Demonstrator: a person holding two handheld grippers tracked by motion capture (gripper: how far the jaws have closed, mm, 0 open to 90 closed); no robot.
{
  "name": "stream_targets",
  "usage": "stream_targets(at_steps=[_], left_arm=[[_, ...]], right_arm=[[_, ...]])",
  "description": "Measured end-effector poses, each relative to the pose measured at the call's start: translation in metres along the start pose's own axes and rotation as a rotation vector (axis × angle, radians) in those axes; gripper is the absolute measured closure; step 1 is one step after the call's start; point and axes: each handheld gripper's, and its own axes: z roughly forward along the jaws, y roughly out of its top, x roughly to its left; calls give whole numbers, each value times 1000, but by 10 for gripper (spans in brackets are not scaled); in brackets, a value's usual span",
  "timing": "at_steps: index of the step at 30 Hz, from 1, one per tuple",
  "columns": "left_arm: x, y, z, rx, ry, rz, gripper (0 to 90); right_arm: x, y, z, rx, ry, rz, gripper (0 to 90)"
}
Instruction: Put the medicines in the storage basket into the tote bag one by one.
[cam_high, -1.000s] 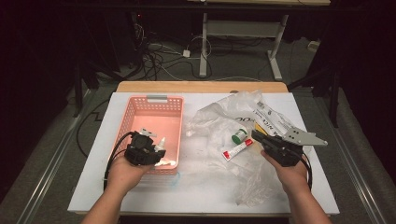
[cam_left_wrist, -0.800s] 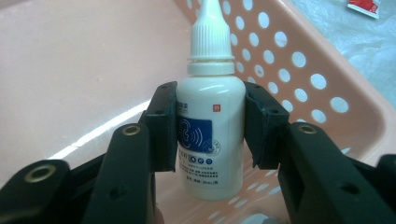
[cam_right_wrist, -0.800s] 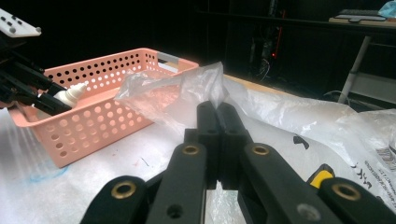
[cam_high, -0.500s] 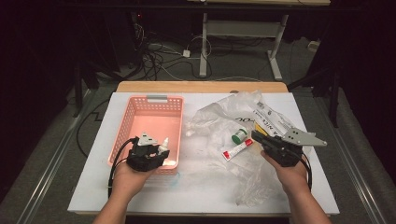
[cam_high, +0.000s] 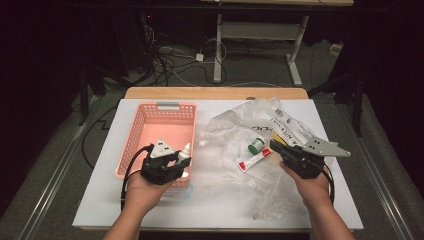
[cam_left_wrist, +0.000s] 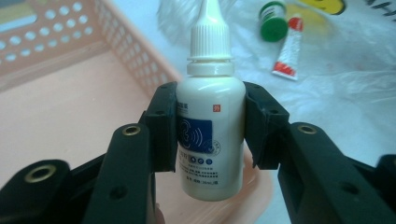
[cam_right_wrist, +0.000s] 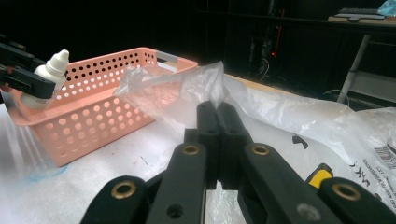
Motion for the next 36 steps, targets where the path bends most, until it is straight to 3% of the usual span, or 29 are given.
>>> stream_targets(at_steps=[6,13,24,36], left_arm=[[-20,15,10,-3,-37,48,581],[-46,24,35,5,-76,105,580],[-75,32,85,20,-142,122,580],[-96,42,148,21,-169,149,580]], right_arm=[[1,2,-1,-7,1,4,900],[0,2,-2,-11,3,6,900],[0,3,-3,-15,5,2,900],[-1,2,-3,-12,5,9,900]])
